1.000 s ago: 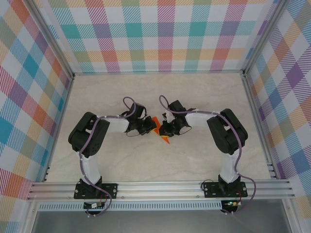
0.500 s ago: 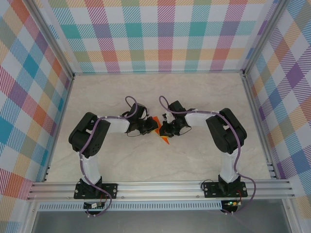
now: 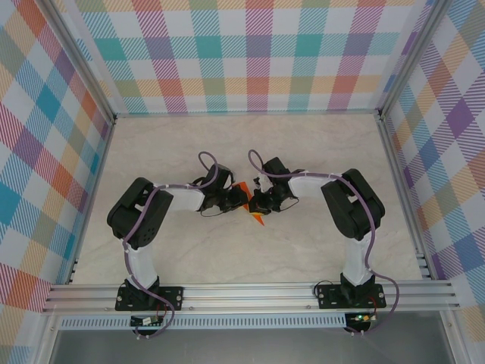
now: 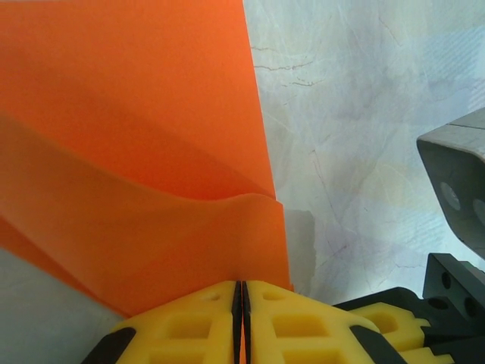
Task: Fold a paper plane with a square sheet of paper (pick it up from the middle)
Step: Fold the wing for the fifth time at the center of the table.
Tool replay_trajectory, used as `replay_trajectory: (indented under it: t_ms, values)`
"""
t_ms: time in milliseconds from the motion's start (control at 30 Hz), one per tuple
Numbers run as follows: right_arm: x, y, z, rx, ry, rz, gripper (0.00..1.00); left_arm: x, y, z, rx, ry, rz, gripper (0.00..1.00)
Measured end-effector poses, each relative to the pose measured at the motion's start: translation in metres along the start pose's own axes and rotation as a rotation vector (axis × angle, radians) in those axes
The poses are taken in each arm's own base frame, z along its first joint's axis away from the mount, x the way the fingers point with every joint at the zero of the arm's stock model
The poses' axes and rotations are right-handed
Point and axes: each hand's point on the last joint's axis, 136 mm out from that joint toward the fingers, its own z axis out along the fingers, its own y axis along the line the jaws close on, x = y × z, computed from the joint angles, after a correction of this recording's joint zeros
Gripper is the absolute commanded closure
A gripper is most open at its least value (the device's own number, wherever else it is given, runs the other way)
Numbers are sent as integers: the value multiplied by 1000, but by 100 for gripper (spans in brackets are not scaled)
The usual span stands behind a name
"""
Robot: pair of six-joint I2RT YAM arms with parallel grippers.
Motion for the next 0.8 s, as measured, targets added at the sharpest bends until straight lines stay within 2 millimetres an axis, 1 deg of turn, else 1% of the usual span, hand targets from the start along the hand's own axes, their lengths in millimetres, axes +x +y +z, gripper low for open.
replay_trajectory:
  t_ms: [467, 633, 800]
  values:
    - [2, -3, 0, -29, -24, -20, 94, -5, 5, -3, -35, -14, 24, 88]
    - [2, -3, 0, -30, -24, -19, 94, -11, 10, -6, -58, -12, 29, 88]
    - [2, -3, 0, -32, -25, -19, 94, -23, 19, -13, -96, -20, 35, 88]
